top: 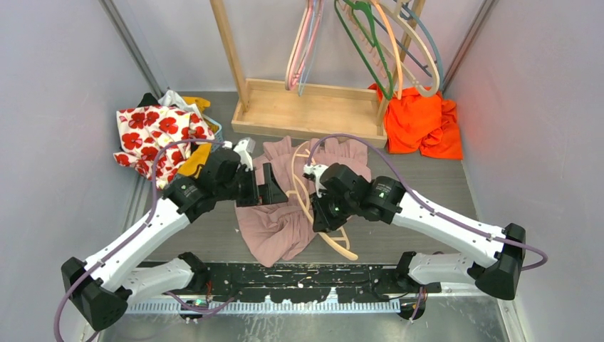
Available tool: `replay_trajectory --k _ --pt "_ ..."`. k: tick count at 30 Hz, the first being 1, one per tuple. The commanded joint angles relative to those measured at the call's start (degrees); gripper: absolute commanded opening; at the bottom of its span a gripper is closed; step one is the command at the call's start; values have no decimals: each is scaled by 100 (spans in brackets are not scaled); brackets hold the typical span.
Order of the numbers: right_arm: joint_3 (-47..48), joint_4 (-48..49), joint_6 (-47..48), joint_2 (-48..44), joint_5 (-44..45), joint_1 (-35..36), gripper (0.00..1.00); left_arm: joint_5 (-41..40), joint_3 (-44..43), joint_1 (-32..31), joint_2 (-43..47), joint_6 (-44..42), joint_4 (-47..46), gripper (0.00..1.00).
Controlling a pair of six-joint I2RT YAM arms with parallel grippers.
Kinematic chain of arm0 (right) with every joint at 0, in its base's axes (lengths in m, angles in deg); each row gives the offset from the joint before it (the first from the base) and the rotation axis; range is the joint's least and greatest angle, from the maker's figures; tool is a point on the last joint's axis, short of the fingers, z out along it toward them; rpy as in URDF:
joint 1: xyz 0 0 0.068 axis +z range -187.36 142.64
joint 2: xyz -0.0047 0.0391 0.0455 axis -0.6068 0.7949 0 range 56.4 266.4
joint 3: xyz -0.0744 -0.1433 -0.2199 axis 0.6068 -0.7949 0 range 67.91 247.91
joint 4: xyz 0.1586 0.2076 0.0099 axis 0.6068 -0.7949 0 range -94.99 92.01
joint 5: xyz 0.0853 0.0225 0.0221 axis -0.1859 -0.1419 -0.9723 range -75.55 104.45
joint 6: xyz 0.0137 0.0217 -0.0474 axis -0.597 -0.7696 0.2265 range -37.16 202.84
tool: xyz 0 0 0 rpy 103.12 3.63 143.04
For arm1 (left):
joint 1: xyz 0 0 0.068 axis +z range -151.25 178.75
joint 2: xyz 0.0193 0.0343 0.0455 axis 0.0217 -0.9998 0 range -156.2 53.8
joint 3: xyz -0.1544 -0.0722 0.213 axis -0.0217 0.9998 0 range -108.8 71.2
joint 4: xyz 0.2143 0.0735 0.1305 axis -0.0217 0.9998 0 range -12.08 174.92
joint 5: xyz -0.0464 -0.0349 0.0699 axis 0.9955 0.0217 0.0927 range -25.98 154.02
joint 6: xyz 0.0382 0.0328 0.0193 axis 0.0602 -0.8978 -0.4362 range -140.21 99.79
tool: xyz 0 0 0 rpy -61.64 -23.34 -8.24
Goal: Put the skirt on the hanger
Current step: Pick up the hanger from the clothesline.
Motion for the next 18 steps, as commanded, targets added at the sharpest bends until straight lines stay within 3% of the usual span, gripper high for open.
replay_trajectory --k 1,6,8,11,13,15,16,18 --pt "331 347 161 -2 239 232 1 11 85 -56 -175 448 -998 99" --pt "389 296 325 -31 340 330 1 -11 132 -110 -342 571 -1223 96" --pt "380 305 392 -50 324 330 1 5 204 -112 -371 594 -1336 77" --pt "363 351 492 -76 338 335 1 171 283 -107 -454 655 -1498 35" --pt "312 455 559 -118 326 330 1 276 308 -116 -525 694 -1550 18" --pt "243 545 642 -166 416 330 4 294 322 -147 -571 725 -1567 12" --pt "241 543 701 -187 501 330 10 297 336 -161 -568 754 -1577 6" --pt "219 527 772 -243 705 330 31 234 384 -184 -511 806 -1574 0"
